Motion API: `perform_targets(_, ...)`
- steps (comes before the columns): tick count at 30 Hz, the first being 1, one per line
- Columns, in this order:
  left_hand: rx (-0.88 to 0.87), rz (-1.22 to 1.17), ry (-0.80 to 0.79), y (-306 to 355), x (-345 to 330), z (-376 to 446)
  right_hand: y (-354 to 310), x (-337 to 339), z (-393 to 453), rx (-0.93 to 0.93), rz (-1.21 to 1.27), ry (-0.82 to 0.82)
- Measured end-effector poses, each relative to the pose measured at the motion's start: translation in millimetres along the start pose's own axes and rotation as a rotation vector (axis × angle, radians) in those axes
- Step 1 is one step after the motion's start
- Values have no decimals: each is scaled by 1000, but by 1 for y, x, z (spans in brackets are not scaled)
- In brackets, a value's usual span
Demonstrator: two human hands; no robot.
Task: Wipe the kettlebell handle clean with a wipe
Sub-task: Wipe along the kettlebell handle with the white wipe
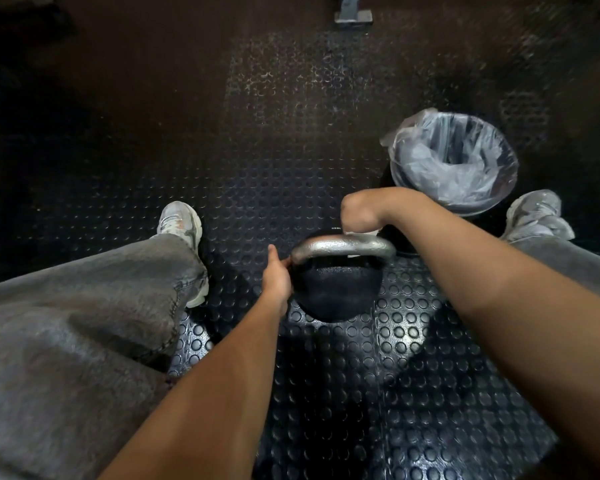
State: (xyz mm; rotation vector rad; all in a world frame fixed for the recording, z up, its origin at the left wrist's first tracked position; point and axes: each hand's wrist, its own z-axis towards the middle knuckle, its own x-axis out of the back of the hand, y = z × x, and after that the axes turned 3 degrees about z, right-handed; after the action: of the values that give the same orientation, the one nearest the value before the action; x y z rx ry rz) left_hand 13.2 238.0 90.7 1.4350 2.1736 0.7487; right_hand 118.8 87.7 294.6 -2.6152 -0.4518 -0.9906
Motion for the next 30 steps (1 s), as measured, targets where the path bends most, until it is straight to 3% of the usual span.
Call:
perform_targets(6,-11,-11,25,0,0,0,-9,4,-12,126,181,41)
perform_targets(13,-5,6,27,-1,0,1,9,0,-8,-9,16,53)
perform_targets(21,5,4,48,-1,0,2,-14,6,-17,137,167,78)
perform_targets(25,-1,2,33,-1,0,2,2,1,-21,-4,126,150)
perform_targets(28,1,5,23,0,0,1,-3,-3,-16,-86,84,70)
perform_targets(30,5,-2,15,1,-1,1,-8,-5,-4,-44,61,46)
